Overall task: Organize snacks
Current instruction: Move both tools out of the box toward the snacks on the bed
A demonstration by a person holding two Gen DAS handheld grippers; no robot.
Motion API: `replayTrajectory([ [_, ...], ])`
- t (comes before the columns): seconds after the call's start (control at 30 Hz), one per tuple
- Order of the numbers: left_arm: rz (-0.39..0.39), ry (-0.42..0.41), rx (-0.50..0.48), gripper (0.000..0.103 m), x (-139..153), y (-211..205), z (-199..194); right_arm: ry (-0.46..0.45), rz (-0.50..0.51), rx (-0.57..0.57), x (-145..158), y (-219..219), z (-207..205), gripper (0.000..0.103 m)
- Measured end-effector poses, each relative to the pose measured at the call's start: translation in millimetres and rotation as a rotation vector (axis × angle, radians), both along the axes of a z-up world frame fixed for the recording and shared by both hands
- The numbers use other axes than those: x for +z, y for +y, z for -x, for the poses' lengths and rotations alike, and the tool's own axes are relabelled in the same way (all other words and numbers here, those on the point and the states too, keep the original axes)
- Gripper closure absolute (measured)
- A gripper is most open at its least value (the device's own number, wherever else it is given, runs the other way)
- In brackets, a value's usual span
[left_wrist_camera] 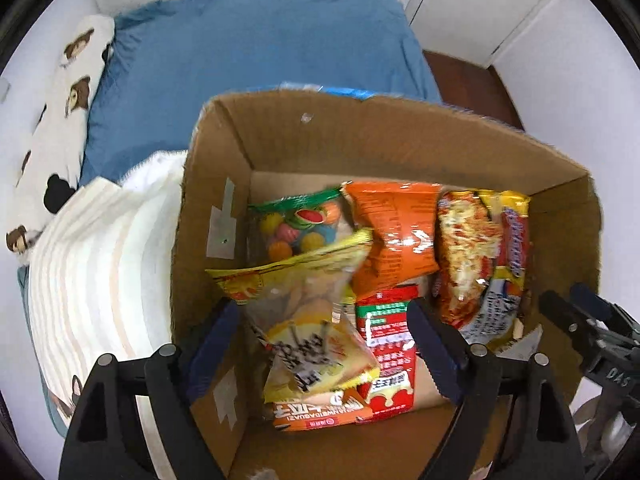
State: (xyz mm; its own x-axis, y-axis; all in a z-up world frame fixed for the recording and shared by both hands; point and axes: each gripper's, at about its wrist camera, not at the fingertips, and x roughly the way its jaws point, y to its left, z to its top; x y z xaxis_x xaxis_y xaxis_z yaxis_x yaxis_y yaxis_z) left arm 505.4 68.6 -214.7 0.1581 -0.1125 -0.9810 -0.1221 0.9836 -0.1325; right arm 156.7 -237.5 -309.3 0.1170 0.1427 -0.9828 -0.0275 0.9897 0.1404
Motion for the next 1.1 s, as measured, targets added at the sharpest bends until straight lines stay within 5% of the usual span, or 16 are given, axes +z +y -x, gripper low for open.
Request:
replayTrajectory([
  [0.53,-0.055,-0.240,0.006,0.017,60.5,-26.0,94.7,-0.190,0.057,0.052,56.2,9.4,93.8,0.003],
  [1.1,-0.112,-0.446,0.001,0.017,134.1,-47.3,191.8,-0.349,-0.022,0.039,138.9,-6.8,186.1,0.003],
])
